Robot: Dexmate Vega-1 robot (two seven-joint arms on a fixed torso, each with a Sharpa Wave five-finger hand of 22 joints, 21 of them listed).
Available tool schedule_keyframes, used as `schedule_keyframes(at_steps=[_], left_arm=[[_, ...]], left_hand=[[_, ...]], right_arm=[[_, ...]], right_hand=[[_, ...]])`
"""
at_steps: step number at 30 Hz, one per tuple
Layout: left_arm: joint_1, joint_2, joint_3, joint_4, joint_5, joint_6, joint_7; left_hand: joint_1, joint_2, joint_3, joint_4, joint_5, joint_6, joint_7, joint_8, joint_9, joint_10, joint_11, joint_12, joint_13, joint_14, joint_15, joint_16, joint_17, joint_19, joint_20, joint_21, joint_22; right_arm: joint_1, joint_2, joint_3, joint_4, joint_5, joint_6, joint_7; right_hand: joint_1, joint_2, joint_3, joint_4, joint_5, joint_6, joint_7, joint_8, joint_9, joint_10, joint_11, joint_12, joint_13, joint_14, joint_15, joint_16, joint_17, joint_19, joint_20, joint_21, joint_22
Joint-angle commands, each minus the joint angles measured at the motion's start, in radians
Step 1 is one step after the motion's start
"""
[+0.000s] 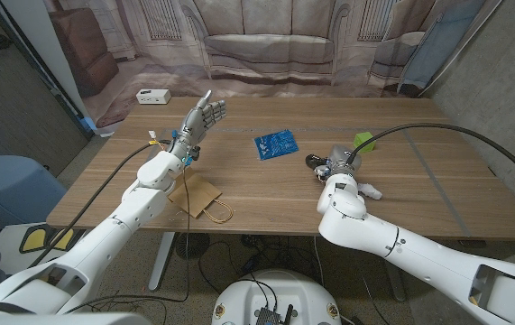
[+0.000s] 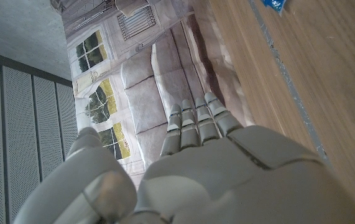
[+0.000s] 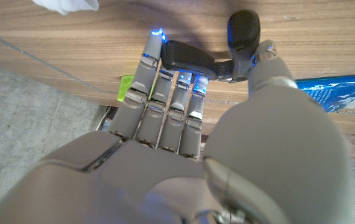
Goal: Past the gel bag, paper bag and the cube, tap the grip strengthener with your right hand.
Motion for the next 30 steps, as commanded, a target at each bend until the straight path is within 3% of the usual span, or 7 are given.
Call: schedule_keyframes(at_steps=[1, 30], left_arm=[[-0.004, 0.000, 0.004, -0.001, 0.002, 0.001, -0.004], [0.000, 0.006, 0.006, -0.016, 0.009, 0.008, 0.004]], left_hand=[[-0.001, 0.007, 0.004, -0.006, -0.001, 0.009, -0.003, -0.002, 0.003, 0.005, 0.000, -0.001, 0.003, 0.008, 0.005, -0.002, 0.003, 0.001, 0.005, -0.002, 0.005], [-0.001, 0.009, 0.004, -0.009, -0.002, 0.009, -0.003, -0.002, 0.003, 0.004, 0.001, -0.002, 0.003, 0.007, 0.006, -0.003, 0.003, 0.001, 0.004, -0.002, 0.005]], right_arm=[[-0.014, 0.026, 0.012, 0.031, -0.060, -0.001, 0.067], [-0.012, 0.051, 0.008, 0.086, -0.098, -0.001, 0.128]], right_hand=[[0.279, 0.260, 0.007, -0.013, 0.006, -0.009, -0.003, -0.004, 0.000, -0.005, 0.003, -0.001, 0.005, 0.152, -0.239, -0.001, 0.008, -0.007, -0.001, 0.006, 0.003], [0.255, 0.257, -0.012, -0.005, 0.002, -0.021, -0.005, -0.016, 0.000, -0.018, -0.002, -0.007, 0.007, 0.132, -0.228, -0.017, 0.008, -0.022, 0.000, 0.013, 0.001]])
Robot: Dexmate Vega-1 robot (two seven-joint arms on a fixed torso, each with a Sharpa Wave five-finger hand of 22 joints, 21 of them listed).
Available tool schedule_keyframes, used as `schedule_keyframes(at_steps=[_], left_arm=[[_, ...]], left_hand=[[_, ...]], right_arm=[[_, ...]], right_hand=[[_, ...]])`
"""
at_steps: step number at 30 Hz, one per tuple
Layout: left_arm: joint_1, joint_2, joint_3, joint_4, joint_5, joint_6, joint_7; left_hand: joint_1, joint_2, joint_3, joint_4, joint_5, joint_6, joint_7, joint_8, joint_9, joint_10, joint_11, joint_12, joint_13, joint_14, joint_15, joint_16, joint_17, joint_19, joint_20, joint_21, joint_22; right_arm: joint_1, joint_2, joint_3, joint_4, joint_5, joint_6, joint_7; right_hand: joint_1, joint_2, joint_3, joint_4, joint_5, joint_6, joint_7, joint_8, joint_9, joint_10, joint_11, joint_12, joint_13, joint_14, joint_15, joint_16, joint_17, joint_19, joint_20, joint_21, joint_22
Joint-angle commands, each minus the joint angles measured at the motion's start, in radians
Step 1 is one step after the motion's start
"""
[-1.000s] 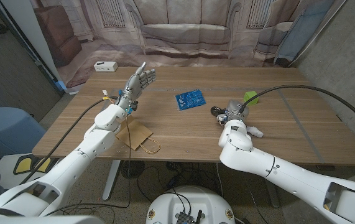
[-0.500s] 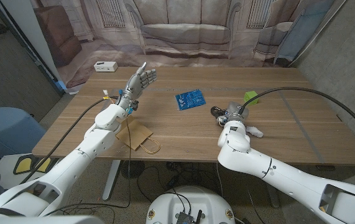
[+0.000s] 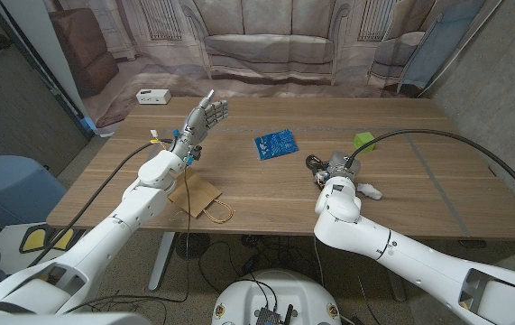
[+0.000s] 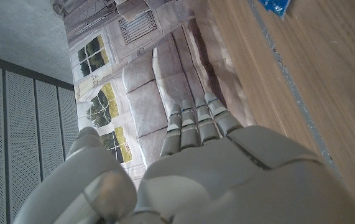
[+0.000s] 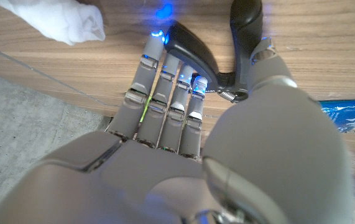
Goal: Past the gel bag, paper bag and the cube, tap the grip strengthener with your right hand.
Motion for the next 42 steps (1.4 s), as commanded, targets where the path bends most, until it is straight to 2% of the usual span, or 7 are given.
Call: schedule_keyframes(at_steps=[1, 13, 19, 24, 33, 37, 42], left_arm=[[0.003, 0.001, -0.001, -0.003, 0.002, -0.001, 0.005], [0.001, 0.001, -0.001, 0.003, 0.000, -0.001, 0.001], [-0.001, 0.000, -0.001, 0.005, 0.000, -0.003, -0.002], [0.000, 0.000, -0.001, 0.005, -0.001, -0.006, -0.004], [0.012, 0.003, -0.006, -0.002, -0.003, -0.010, 0.001], [0.017, 0.006, -0.008, -0.006, -0.004, -0.010, 0.003], [0.022, 0.008, -0.010, -0.011, -0.005, -0.008, 0.006]], left_hand=[[-0.001, 0.009, 0.001, -0.005, -0.002, 0.009, -0.003, -0.002, 0.003, 0.004, 0.001, -0.002, 0.003, 0.008, 0.005, -0.002, 0.003, 0.001, 0.004, -0.002, 0.005], [-0.002, 0.009, 0.000, -0.006, -0.002, 0.009, -0.002, -0.002, 0.003, 0.005, 0.000, -0.001, 0.003, 0.008, 0.004, -0.002, 0.003, 0.001, 0.005, -0.002, 0.005], [-0.002, 0.009, 0.000, -0.007, -0.002, 0.009, -0.003, -0.002, 0.003, 0.006, 0.000, -0.001, 0.003, 0.007, 0.004, -0.002, 0.003, 0.001, 0.006, -0.003, 0.005], [-0.002, 0.010, 0.000, -0.007, -0.002, 0.010, -0.004, -0.001, 0.003, 0.005, 0.000, -0.002, 0.003, 0.008, 0.004, -0.002, 0.003, 0.000, 0.006, -0.003, 0.005], [-0.002, 0.010, 0.000, -0.008, -0.002, 0.010, -0.005, -0.002, 0.003, 0.005, 0.000, -0.002, 0.003, 0.008, 0.004, -0.002, 0.003, 0.000, 0.007, -0.003, 0.005], [-0.002, 0.010, 0.000, -0.008, -0.002, 0.009, -0.005, -0.002, 0.003, 0.005, 0.000, -0.002, 0.003, 0.008, 0.003, -0.002, 0.003, 0.000, 0.007, -0.003, 0.005], [-0.002, 0.010, 0.000, -0.009, -0.002, 0.009, -0.005, -0.002, 0.003, 0.005, 0.000, -0.002, 0.003, 0.008, 0.004, -0.002, 0.003, 0.000, 0.008, -0.003, 0.005]], right_arm=[[0.008, 0.005, -0.008, 0.017, -0.001, 0.000, 0.011], [0.001, 0.003, -0.015, 0.009, -0.051, 0.000, 0.021], [-0.011, 0.007, -0.013, 0.006, -0.116, 0.000, 0.067], [-0.022, 0.012, -0.012, 0.006, -0.183, 0.000, 0.109], [-0.027, 0.012, -0.021, 0.005, -0.264, 0.000, 0.169], [-0.026, 0.009, -0.023, 0.003, -0.283, 0.000, 0.195], [-0.027, 0.010, -0.026, 0.005, -0.310, 0.000, 0.232]], right_hand=[[0.243, 0.257, -0.007, 0.006, 0.006, -0.006, 0.000, -0.007, 0.000, -0.010, -0.002, -0.008, 0.003, 0.132, -0.207, -0.006, 0.006, -0.009, -0.003, 0.001, 0.003], [0.168, 0.236, -0.045, 0.035, 0.000, -0.031, -0.009, -0.021, -0.003, -0.040, -0.011, -0.021, 0.001, 0.102, -0.187, -0.025, 0.003, -0.016, 0.013, 0.005, -0.001], [0.125, 0.218, -0.069, 0.041, -0.004, -0.070, -0.015, -0.035, -0.004, -0.094, -0.007, -0.039, 0.003, 0.031, -0.148, -0.059, 0.000, -0.034, 0.034, 0.001, -0.003], [0.098, 0.213, -0.082, 0.049, -0.006, -0.093, -0.019, -0.040, -0.005, -0.119, -0.007, -0.044, 0.005, 0.006, -0.140, -0.069, 0.001, -0.037, 0.049, 0.000, -0.003], [0.029, 0.199, -0.115, 0.061, -0.010, -0.162, -0.035, -0.046, -0.004, -0.226, -0.002, -0.059, 0.011, -0.117, -0.057, -0.112, 0.010, -0.062, 0.088, -0.011, -0.003], [-0.003, 0.190, -0.132, 0.064, -0.012, -0.200, -0.039, -0.047, -0.003, -0.310, 0.010, -0.064, 0.019, -0.183, -0.007, -0.133, 0.016, -0.077, 0.112, -0.018, -0.002], [-0.018, 0.188, -0.140, 0.065, -0.013, -0.208, -0.041, -0.044, -0.003, -0.345, 0.009, -0.063, 0.024, -0.206, 0.011, -0.138, 0.020, -0.087, 0.124, -0.024, -0.002]])
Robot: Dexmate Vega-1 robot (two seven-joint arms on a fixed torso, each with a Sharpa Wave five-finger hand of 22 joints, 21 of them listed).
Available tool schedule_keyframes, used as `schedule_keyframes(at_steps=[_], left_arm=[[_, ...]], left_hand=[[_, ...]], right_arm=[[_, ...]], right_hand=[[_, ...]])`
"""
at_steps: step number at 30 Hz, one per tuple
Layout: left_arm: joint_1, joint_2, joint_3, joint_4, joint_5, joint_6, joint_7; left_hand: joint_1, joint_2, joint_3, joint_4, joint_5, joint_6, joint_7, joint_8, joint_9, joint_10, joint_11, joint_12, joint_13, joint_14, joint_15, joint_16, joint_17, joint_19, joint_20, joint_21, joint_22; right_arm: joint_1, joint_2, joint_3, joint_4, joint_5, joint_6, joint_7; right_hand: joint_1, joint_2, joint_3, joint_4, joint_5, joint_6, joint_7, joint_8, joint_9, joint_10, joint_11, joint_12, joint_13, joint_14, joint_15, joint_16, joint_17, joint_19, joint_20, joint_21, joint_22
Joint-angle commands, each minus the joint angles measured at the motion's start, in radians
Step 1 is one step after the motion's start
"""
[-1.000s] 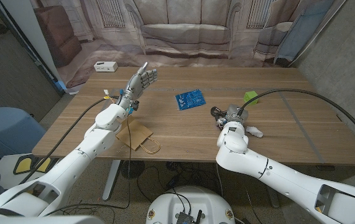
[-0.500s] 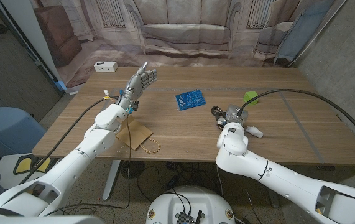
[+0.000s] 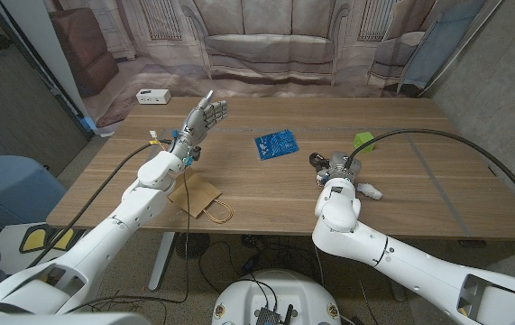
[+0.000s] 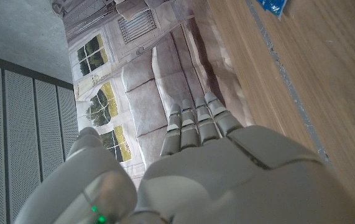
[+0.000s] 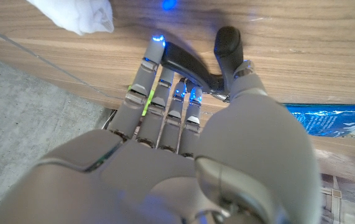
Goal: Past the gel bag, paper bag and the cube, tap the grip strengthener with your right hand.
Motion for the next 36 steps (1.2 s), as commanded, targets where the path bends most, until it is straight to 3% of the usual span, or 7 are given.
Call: schedule_keyframes(at_steps=[1, 9, 18, 19, 22, 30, 36], left_arm=[[0.015, 0.007, -0.005, -0.013, -0.004, -0.001, 0.005], [0.027, 0.015, -0.008, -0.029, -0.005, 0.007, 0.012], [0.038, 0.024, -0.011, -0.046, -0.006, 0.012, 0.013], [0.039, 0.026, -0.011, -0.049, -0.005, 0.013, 0.015], [0.044, 0.029, -0.014, -0.056, -0.006, 0.013, 0.018], [0.050, 0.035, -0.016, -0.067, -0.004, 0.013, 0.019], [0.058, 0.036, -0.018, -0.076, -0.004, 0.009, 0.022]], left_hand=[[0.002, 0.007, 0.002, -0.002, -0.002, 0.005, -0.002, -0.002, 0.003, 0.005, 0.001, -0.002, 0.003, 0.008, 0.003, -0.002, 0.003, 0.002, 0.004, -0.003, 0.005], [0.003, 0.007, 0.002, -0.003, -0.002, 0.005, -0.002, -0.002, 0.003, 0.006, 0.000, -0.002, 0.003, 0.009, 0.003, -0.002, 0.003, 0.002, 0.004, -0.003, 0.005], [0.003, 0.008, 0.002, -0.004, -0.002, 0.006, -0.002, -0.002, 0.003, 0.006, -0.001, -0.001, 0.003, 0.009, 0.002, -0.002, 0.003, 0.002, 0.004, -0.003, 0.005], [0.003, 0.008, 0.002, -0.004, -0.002, 0.006, -0.002, -0.002, 0.003, 0.006, -0.001, -0.002, 0.003, 0.009, 0.003, -0.002, 0.003, 0.003, 0.005, -0.003, 0.005], [0.003, 0.008, 0.002, -0.004, -0.002, 0.006, -0.002, -0.002, 0.003, 0.006, 0.000, -0.002, 0.003, 0.009, 0.003, -0.002, 0.003, 0.002, 0.005, -0.003, 0.005], [0.003, 0.009, 0.003, -0.005, -0.002, 0.005, -0.003, -0.002, 0.003, 0.006, 0.000, -0.002, 0.003, 0.008, 0.003, -0.002, 0.003, 0.003, 0.005, -0.003, 0.005], [0.003, 0.009, 0.003, -0.005, -0.002, 0.006, -0.001, -0.002, 0.003, 0.006, 0.000, -0.002, 0.003, 0.008, 0.003, -0.003, 0.003, 0.003, 0.005, -0.003, 0.005]], right_arm=[[-0.004, 0.001, -0.008, 0.001, -0.082, 0.001, 0.087], [-0.009, 0.005, -0.011, 0.004, -0.118, 0.001, 0.143], [-0.003, 0.011, -0.023, 0.018, -0.254, 0.001, 0.325], [-0.006, 0.013, -0.021, 0.018, -0.262, 0.001, 0.330], [-0.017, 0.016, -0.015, 0.013, -0.282, 0.001, 0.331], [-0.041, 0.025, -0.002, -0.003, -0.395, 0.001, 0.375], [-0.057, 0.014, 0.006, -0.047, -0.372, 0.001, 0.315]], right_hand=[[-0.025, -0.014, -0.005, -0.001, -0.003, -0.006, -0.003, 0.001, 0.005, -0.021, 0.000, 0.001, 0.006, -0.022, 0.010, -0.005, 0.001, -0.006, 0.011, -0.006, 0.003], [-0.046, -0.014, -0.013, 0.000, -0.003, -0.034, -0.003, -0.001, 0.006, -0.068, 0.009, 0.004, 0.013, -0.070, 0.032, -0.017, 0.006, -0.031, 0.028, -0.019, 0.003], [-0.106, -0.035, -0.038, 0.005, -0.004, -0.137, 0.011, -0.007, 0.006, -0.181, 0.030, 0.004, 0.023, -0.213, 0.090, -0.051, -0.002, -0.123, 0.103, -0.069, 0.001], [-0.118, -0.037, -0.042, 0.006, -0.003, -0.159, 0.012, -0.007, 0.006, -0.195, 0.029, 0.008, 0.025, -0.254, 0.107, -0.056, -0.006, -0.149, 0.124, -0.085, 0.000], [-0.133, -0.039, -0.047, 0.007, -0.002, -0.188, 0.012, -0.008, 0.005, -0.232, 0.033, 0.007, 0.027, -0.301, 0.124, -0.057, -0.013, -0.176, 0.148, -0.103, -0.001], [-0.152, -0.042, -0.054, 0.011, -0.002, -0.199, 0.008, -0.004, 0.005, -0.245, 0.034, 0.011, 0.028, -0.330, 0.127, -0.055, -0.018, -0.205, 0.163, -0.120, -0.001], [-0.173, -0.039, -0.058, 0.018, -0.002, -0.197, 0.010, 0.002, 0.004, -0.248, 0.036, 0.017, 0.029, -0.341, 0.122, -0.049, -0.023, -0.243, 0.148, -0.142, -0.001]])
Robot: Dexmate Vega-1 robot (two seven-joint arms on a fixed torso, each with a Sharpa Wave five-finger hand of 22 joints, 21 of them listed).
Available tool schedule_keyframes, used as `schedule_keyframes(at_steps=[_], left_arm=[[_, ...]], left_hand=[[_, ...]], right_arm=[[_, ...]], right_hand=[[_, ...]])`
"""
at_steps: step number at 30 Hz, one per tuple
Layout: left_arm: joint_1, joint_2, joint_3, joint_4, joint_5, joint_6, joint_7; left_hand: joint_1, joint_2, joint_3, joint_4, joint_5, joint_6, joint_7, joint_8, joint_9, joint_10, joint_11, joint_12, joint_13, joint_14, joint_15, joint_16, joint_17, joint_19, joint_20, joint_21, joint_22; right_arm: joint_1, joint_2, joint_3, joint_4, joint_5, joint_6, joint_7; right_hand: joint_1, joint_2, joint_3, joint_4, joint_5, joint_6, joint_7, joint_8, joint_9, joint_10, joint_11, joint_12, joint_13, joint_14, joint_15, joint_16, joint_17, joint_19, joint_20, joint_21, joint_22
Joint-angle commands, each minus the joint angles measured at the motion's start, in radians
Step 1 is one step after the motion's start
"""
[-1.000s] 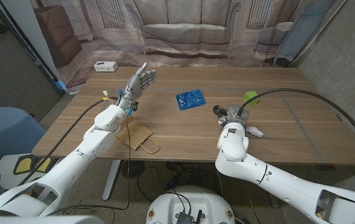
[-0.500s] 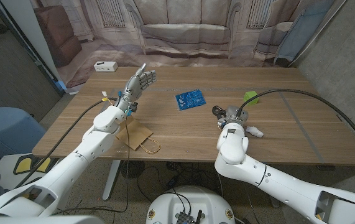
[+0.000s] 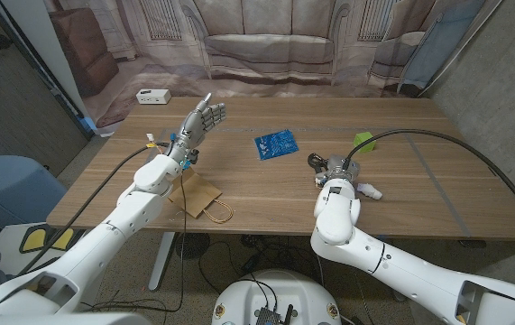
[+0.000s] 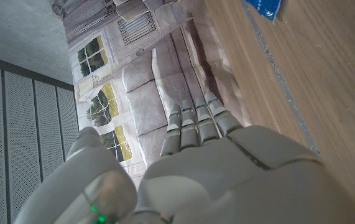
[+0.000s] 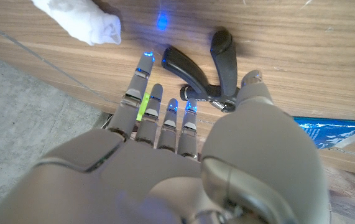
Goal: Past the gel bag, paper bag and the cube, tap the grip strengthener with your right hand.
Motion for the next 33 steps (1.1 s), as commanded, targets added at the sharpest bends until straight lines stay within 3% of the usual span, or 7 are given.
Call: schedule_keyframes(at_steps=[1, 4, 8, 13, 20, 25, 33], left_arm=[[0.016, 0.007, -0.005, -0.020, 0.000, -0.001, 0.006], [0.022, 0.008, -0.005, -0.025, 0.001, -0.003, 0.009], [0.031, 0.009, -0.008, -0.033, 0.001, -0.008, 0.014], [0.039, 0.010, -0.011, -0.042, 0.003, -0.012, 0.019], [0.046, 0.015, -0.012, -0.055, 0.004, -0.009, 0.023], [0.054, 0.017, -0.008, -0.076, 0.011, 0.001, 0.035], [0.061, 0.008, 0.002, -0.113, 0.044, 0.017, 0.085]], left_hand=[[0.003, 0.010, 0.003, -0.006, -0.002, 0.006, -0.002, -0.002, 0.003, 0.005, 0.000, -0.002, 0.003, 0.008, 0.003, -0.002, 0.003, 0.003, 0.005, -0.003, 0.005], [0.004, 0.010, 0.003, -0.006, -0.002, 0.007, -0.002, -0.002, 0.003, 0.007, 0.000, -0.002, 0.003, 0.009, 0.002, -0.002, 0.003, 0.002, 0.006, -0.003, 0.005], [0.004, 0.010, 0.003, -0.006, -0.002, 0.006, -0.002, -0.002, 0.003, 0.006, 0.000, -0.002, 0.003, 0.008, 0.003, -0.003, 0.003, 0.002, 0.005, -0.003, 0.005], [0.004, 0.011, 0.003, -0.007, -0.002, 0.007, -0.002, -0.002, 0.003, 0.005, 0.000, -0.002, 0.003, 0.008, 0.003, -0.002, 0.003, 0.002, 0.006, -0.003, 0.005], [0.004, 0.011, 0.003, -0.007, -0.002, 0.006, 0.000, -0.002, 0.003, 0.005, -0.001, -0.002, 0.003, 0.009, 0.003, -0.002, 0.003, 0.003, 0.005, -0.002, 0.005], [0.004, 0.011, 0.004, -0.008, -0.002, 0.006, 0.000, -0.002, 0.003, 0.005, 0.000, -0.002, 0.003, 0.009, 0.003, -0.002, 0.003, 0.003, 0.004, -0.002, 0.005], [0.004, 0.012, 0.004, -0.009, -0.002, 0.006, 0.000, -0.002, 0.003, 0.006, -0.001, -0.002, 0.003, 0.008, 0.004, -0.003, 0.003, 0.004, 0.002, -0.002, 0.005]], right_arm=[[-0.026, -0.013, 0.012, -0.062, -0.049, 0.000, -0.013], [-0.041, -0.018, 0.010, -0.081, -0.050, 0.003, -0.076], [-0.102, -0.015, 0.075, -0.122, 0.040, 0.068, -0.229], [-0.188, -0.009, 0.165, -0.153, 0.157, 0.188, -0.442], [-0.262, -0.017, 0.258, -0.177, 0.306, 0.331, -0.621], [-0.354, -0.009, 0.385, -0.157, 0.478, 0.592, -0.827], [-0.405, -0.059, 0.476, -0.159, 0.624, 0.787, -0.912]], right_hand=[[-0.042, 0.005, -0.010, 0.013, 0.003, -0.002, 0.002, 0.011, 0.002, -0.007, -0.003, 0.012, 0.002, -0.019, -0.005, 0.008, -0.005, -0.047, -0.023, -0.025, 0.004], [-0.082, 0.006, -0.021, 0.024, 0.005, -0.021, -0.008, 0.009, 0.000, -0.054, -0.002, 0.006, 0.003, -0.069, -0.050, 0.008, -0.011, -0.094, -0.071, -0.053, 0.006], [-0.102, 0.003, -0.027, 0.029, 0.006, -0.017, -0.014, 0.013, -0.001, -0.036, 0.002, 0.019, 0.004, -0.080, -0.065, 0.012, -0.013, -0.105, -0.095, -0.061, 0.007], [-0.137, -0.009, -0.042, 0.036, 0.004, -0.014, 0.025, 0.017, -0.004, 0.003, 0.007, 0.033, -0.001, -0.058, -0.087, 0.027, -0.021, -0.086, -0.129, -0.062, 0.006], [-0.153, -0.016, -0.048, 0.039, 0.003, -0.023, 0.043, 0.014, -0.006, 0.013, 0.022, 0.033, -0.007, -0.047, -0.087, 0.032, -0.027, -0.076, -0.139, -0.062, 0.005], [-0.189, -0.020, -0.058, 0.045, 0.002, -0.004, 0.064, 0.024, -0.010, 0.083, 0.042, 0.047, -0.022, 0.037, -0.090, 0.061, -0.043, -0.009, -0.150, -0.049, 0.003], [-0.206, -0.019, -0.062, 0.048, 0.001, 0.022, 0.078, 0.032, -0.012, 0.116, 0.049, 0.052, -0.029, 0.073, -0.080, 0.071, -0.051, 0.025, -0.149, -0.044, 0.002]])
